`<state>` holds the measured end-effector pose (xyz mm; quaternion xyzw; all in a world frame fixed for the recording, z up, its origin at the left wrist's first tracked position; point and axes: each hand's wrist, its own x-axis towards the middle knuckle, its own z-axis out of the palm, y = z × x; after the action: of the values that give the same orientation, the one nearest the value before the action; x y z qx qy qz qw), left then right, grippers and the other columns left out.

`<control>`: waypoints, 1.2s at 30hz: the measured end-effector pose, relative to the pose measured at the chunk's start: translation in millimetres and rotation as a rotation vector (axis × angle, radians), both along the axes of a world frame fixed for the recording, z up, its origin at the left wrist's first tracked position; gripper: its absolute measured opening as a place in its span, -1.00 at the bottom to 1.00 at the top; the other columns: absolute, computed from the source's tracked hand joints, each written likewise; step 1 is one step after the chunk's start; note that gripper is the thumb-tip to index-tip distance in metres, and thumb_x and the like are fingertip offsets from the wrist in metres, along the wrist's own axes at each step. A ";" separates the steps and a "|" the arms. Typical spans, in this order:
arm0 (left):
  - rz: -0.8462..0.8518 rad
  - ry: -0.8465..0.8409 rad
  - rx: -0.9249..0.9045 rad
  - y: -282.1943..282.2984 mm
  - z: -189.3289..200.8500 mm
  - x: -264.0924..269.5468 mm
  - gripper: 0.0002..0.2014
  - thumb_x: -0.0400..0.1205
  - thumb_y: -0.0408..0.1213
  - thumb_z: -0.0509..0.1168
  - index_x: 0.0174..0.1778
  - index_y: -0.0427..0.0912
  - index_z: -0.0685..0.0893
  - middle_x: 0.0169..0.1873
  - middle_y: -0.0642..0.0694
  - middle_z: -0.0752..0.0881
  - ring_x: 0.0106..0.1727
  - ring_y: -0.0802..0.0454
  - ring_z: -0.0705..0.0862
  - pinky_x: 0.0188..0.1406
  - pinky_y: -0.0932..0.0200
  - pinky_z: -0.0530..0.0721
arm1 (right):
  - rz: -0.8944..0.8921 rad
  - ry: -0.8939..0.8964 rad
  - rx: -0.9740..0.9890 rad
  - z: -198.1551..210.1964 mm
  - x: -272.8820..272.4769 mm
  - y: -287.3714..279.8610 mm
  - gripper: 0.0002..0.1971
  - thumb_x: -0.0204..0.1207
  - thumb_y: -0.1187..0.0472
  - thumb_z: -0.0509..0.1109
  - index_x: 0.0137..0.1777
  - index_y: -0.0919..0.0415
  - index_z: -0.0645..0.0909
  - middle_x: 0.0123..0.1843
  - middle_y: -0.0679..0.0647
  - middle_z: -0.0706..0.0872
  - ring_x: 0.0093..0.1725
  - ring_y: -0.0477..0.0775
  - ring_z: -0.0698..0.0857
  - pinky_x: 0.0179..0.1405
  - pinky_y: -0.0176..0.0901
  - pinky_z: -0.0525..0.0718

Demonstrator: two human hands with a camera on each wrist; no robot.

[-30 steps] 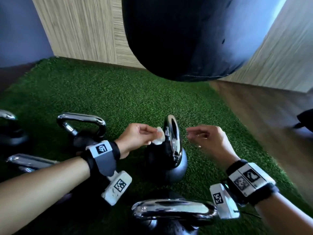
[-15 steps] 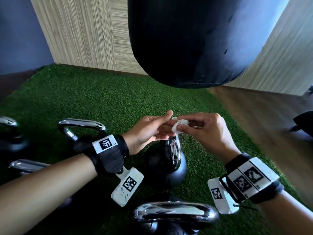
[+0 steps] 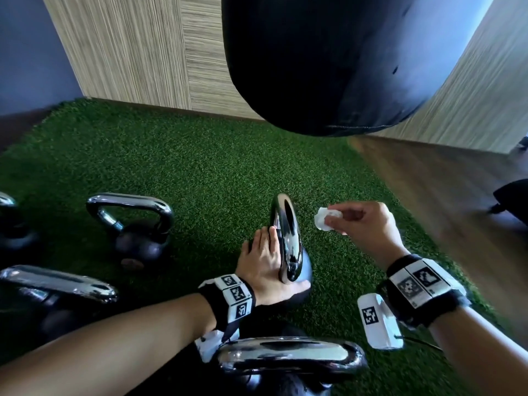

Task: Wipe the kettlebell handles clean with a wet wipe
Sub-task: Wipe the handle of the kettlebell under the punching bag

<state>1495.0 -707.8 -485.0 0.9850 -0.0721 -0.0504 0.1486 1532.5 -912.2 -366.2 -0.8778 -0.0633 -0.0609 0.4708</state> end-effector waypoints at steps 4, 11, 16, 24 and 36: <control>-0.022 -0.173 -0.065 5.5 -28.3 8.4 0.11 0.53 0.47 0.00 0.81 -0.20 -0.24 0.81 -0.27 -0.15 0.83 -0.22 -0.10 0.80 -0.30 -0.01 | -0.044 0.046 -0.014 -14.4 9.6 -2.4 -0.71 0.39 0.15 0.71 0.12 0.08 0.85 -0.12 -0.05 0.90 -0.19 -0.06 0.87 -0.11 -0.08 0.87; -0.181 -0.164 -0.199 21.4 -26.1 17.8 0.00 0.47 0.32 0.21 0.77 -0.18 0.17 0.81 -0.17 0.07 0.83 -0.08 -0.04 0.78 -0.37 -0.03 | -0.042 0.248 0.239 -43.2 34.1 8.8 -0.63 0.45 0.35 0.62 0.25 0.32 0.72 0.11 0.26 0.85 -0.06 0.14 0.87 -0.10 -0.09 0.87; -0.395 -0.021 -0.247 56.0 21.5 20.6 -0.55 0.56 -0.03 0.56 0.30 -0.18 0.72 0.20 0.07 0.69 0.23 0.08 0.52 0.59 -0.07 0.49 | -0.027 0.333 0.314 -58.4 37.3 24.0 -0.58 0.52 0.47 0.52 0.36 0.43 0.56 0.25 0.38 0.72 0.05 0.19 0.78 -0.30 -0.34 0.81; -0.328 0.076 -0.379 64.5 15.1 20.5 0.20 0.32 0.21 0.69 0.73 0.18 0.04 0.73 0.06 0.24 0.74 0.05 0.24 0.77 -0.16 0.25 | -0.042 0.328 0.252 -88.6 40.6 61.3 -0.68 0.56 0.51 0.45 0.30 0.57 0.61 0.17 0.34 0.74 -0.07 -0.01 0.78 -0.22 -0.40 0.77; -0.220 0.110 -0.290 50.0 29.2 13.0 0.06 0.43 0.03 0.68 0.71 -0.07 0.16 0.63 -0.02 0.29 0.64 0.03 0.30 0.76 0.02 0.20 | -0.093 0.158 0.235 -68.8 58.2 67.6 -0.83 0.49 0.40 0.57 0.07 0.33 0.75 0.04 0.32 0.82 -0.06 0.32 0.80 -0.12 0.14 0.83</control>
<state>1508.0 -657.8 -455.8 0.9352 -0.1779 -0.1092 0.2861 1590.8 -844.6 -435.0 -0.8207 0.0224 -0.0203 0.5705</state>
